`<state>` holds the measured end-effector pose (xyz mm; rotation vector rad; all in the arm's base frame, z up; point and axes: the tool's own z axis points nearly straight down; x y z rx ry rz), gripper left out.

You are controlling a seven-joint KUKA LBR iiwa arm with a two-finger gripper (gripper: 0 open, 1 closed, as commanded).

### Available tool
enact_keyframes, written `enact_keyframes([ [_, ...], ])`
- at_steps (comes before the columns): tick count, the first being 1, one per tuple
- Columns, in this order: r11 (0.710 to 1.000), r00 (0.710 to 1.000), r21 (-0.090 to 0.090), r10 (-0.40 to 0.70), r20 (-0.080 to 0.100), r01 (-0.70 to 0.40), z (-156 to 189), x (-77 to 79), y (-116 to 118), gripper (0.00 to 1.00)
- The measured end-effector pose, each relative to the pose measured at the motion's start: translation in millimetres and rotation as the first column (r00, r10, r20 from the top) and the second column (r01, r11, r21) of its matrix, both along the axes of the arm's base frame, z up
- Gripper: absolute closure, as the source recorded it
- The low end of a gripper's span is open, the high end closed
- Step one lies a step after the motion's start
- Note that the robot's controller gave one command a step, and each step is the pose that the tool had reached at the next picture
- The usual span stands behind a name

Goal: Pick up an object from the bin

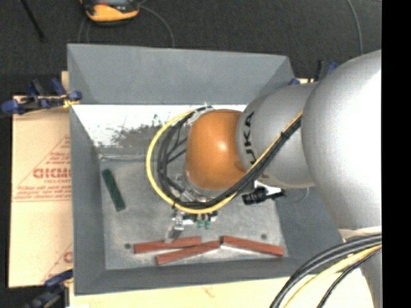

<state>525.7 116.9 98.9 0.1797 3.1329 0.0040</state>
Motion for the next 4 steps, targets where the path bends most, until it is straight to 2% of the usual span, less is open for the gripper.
enact_keyframes([
  [1,0.996,0.996,-0.001,-0.085,0.001,0.085,-2.0,0.7,-5.7,0.00],
  [2,0.994,0.994,-0.006,0.111,-0.007,-0.111,-20.3,-15.0,43.0,1.00],
  [3,0.994,0.994,-0.004,0.109,-0.005,-0.109,-20.2,-14.6,43.7,1.00],
  [4,0.983,0.983,-0.004,0.182,-0.005,-0.182,4.1,-22.9,40.9,1.00],
])
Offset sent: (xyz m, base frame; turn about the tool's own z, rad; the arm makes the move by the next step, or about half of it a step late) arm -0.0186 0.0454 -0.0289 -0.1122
